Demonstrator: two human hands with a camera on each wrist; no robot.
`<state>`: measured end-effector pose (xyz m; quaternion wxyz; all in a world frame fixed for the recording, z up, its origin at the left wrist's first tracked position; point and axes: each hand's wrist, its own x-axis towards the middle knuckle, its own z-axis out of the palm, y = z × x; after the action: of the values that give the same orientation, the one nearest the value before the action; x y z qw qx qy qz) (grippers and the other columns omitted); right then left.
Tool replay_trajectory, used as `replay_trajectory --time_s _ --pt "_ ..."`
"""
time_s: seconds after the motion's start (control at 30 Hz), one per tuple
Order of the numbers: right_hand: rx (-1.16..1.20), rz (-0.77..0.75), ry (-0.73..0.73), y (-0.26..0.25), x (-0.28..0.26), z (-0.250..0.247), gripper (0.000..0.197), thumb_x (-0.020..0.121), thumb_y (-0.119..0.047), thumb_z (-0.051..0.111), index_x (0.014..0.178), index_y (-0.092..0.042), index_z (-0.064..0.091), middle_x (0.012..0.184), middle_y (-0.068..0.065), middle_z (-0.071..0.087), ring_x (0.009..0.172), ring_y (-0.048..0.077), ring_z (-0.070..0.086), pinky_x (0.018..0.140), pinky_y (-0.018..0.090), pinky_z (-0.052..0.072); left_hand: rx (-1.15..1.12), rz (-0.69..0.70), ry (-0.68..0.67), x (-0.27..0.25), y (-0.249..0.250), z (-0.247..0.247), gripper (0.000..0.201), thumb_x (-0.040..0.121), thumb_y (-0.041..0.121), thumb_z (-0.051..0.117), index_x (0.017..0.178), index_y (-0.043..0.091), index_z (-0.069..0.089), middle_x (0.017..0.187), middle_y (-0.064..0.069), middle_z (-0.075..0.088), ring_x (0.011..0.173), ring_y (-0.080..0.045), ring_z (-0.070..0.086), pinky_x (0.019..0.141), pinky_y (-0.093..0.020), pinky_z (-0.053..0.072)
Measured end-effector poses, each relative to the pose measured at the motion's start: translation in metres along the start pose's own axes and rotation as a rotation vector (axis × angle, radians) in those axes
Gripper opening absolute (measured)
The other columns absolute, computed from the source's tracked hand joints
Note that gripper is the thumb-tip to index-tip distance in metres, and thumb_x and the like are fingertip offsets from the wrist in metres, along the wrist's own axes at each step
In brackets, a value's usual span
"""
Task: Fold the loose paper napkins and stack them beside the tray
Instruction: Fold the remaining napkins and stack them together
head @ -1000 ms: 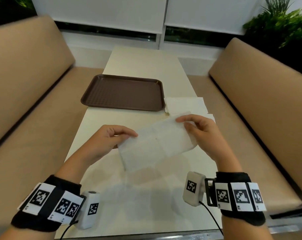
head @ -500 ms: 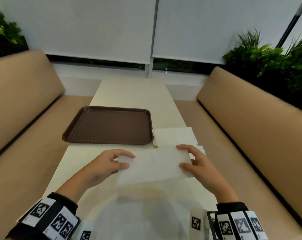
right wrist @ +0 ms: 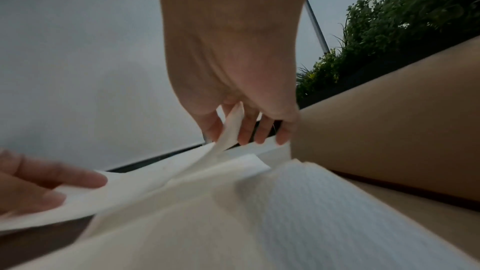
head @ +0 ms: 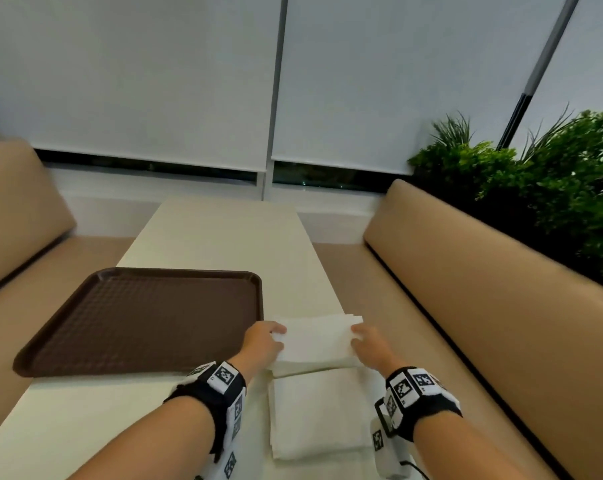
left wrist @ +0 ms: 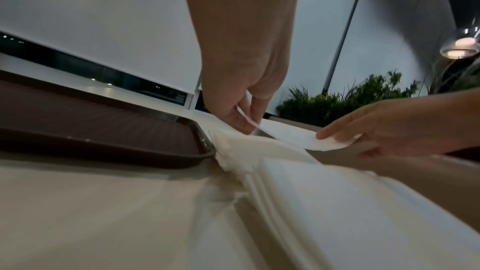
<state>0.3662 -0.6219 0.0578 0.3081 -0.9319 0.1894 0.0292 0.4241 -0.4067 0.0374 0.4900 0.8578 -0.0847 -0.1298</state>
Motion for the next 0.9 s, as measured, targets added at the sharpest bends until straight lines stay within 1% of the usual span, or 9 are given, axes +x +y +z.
replay_trajectory --time_s 0.13,0.2,0.27,0.37,0.47,0.53,0.67,0.8,0.9 --pt "-0.227 0.029 -0.104 0.01 0.014 0.009 0.013 0.099 -0.016 0.03 0.099 -0.015 0.043 0.14 0.011 0.038 0.134 0.028 0.028 0.11 0.034 0.019 0.247 -0.08 -0.076 0.009 -0.008 0.02 0.035 0.095 0.022 0.052 0.13 0.014 0.055 0.144 -0.009 0.039 0.133 -0.027 0.036 0.105 -0.028 0.033" --pt "-0.29 0.096 -0.172 0.013 0.016 0.011 0.015 0.099 -0.022 0.026 0.096 -0.02 0.041 0.148 0.012 0.024 0.139 0.034 0.015 0.114 0.045 0.014 0.372 -0.143 -0.099 0.005 -0.008 0.025 0.033 0.096 0.034 0.045 0.125 0.023 0.056 0.142 -0.008 0.03 0.129 -0.029 0.03 0.107 -0.035 0.033" --pt "-0.372 0.141 -0.234 0.011 0.01 0.007 0.032 0.1 -0.031 0.022 0.123 -0.024 0.044 0.157 0.012 0.002 0.144 0.039 -0.004 0.114 0.059 0.003 0.404 -0.143 -0.096 -0.001 -0.006 0.025 0.029 0.096 0.038 0.04 0.115 0.022 0.056 0.132 -0.007 0.027 0.118 -0.026 0.03 0.104 -0.035 0.034" --pt "-0.246 0.105 -0.105 -0.004 -0.012 -0.007 0.048 0.101 -0.045 0.022 0.149 -0.038 0.018 0.16 0.002 -0.013 0.144 0.033 -0.02 0.111 0.063 -0.009 0.317 -0.068 -0.054 -0.017 -0.001 0.007 0.036 0.096 0.042 0.041 0.129 0.028 0.049 0.126 -0.001 0.026 0.118 -0.022 0.028 0.102 -0.031 0.03" --pt "-0.01 -0.049 0.116 -0.029 -0.057 -0.018 0.047 0.1 -0.045 0.033 0.146 -0.039 0.028 0.16 -0.001 0.0 0.146 0.025 -0.009 0.113 0.057 -0.002 0.118 0.031 -0.009 -0.052 0.008 -0.031 0.035 0.097 0.033 0.049 0.13 0.024 0.054 0.12 0.001 0.033 0.122 -0.02 0.034 0.098 -0.025 0.03" --pt "0.024 -0.155 0.119 -0.044 -0.095 -0.014 0.045 0.099 -0.04 0.042 0.143 -0.036 0.036 0.155 -0.001 0.018 0.144 0.021 0.007 0.113 0.051 0.009 -0.002 0.114 -0.049 -0.092 0.007 -0.06 0.028 0.097 0.022 0.052 0.122 0.018 0.061 0.121 -0.001 0.05 0.114 -0.014 0.047 0.088 -0.018 0.037" --pt "-0.019 -0.29 -0.113 -0.064 -0.17 0.031 0.037 0.094 -0.04 0.052 0.131 -0.035 0.049 0.141 -0.008 0.04 0.135 0.016 0.029 0.112 0.046 0.024 -0.108 0.133 -0.076 -0.189 -0.017 -0.109 0.017 0.096 0.025 0.053 0.102 0.032 0.067 0.102 0.009 0.064 0.089 -0.01 0.061 0.072 -0.015 0.043" --pt "-0.058 -0.271 -0.408 -0.079 -0.225 0.095 0.048 0.092 -0.039 0.056 0.137 -0.024 0.046 0.139 -0.001 0.043 0.129 0.018 0.039 0.106 0.031 0.035 -0.149 0.047 -0.047 -0.28 -0.07 -0.135 0.016 0.093 0.033 0.058 0.095 0.044 0.069 0.097 0.015 0.065 0.084 -0.006 0.063 0.075 -0.022 0.046" --pt "-0.182 -0.21 -0.467 -0.089 -0.246 0.135 0.065 0.088 -0.048 0.059 0.141 -0.016 0.038 0.143 0.006 0.038 0.131 0.024 0.036 0.108 0.037 0.035 -0.161 -0.044 -0.064 -0.342 -0.107 -0.148 0.025 0.075 0.057 0.059 0.097 0.048 0.067 0.099 0.02 0.064 0.088 -0.008 0.064 0.087 -0.028 0.045"
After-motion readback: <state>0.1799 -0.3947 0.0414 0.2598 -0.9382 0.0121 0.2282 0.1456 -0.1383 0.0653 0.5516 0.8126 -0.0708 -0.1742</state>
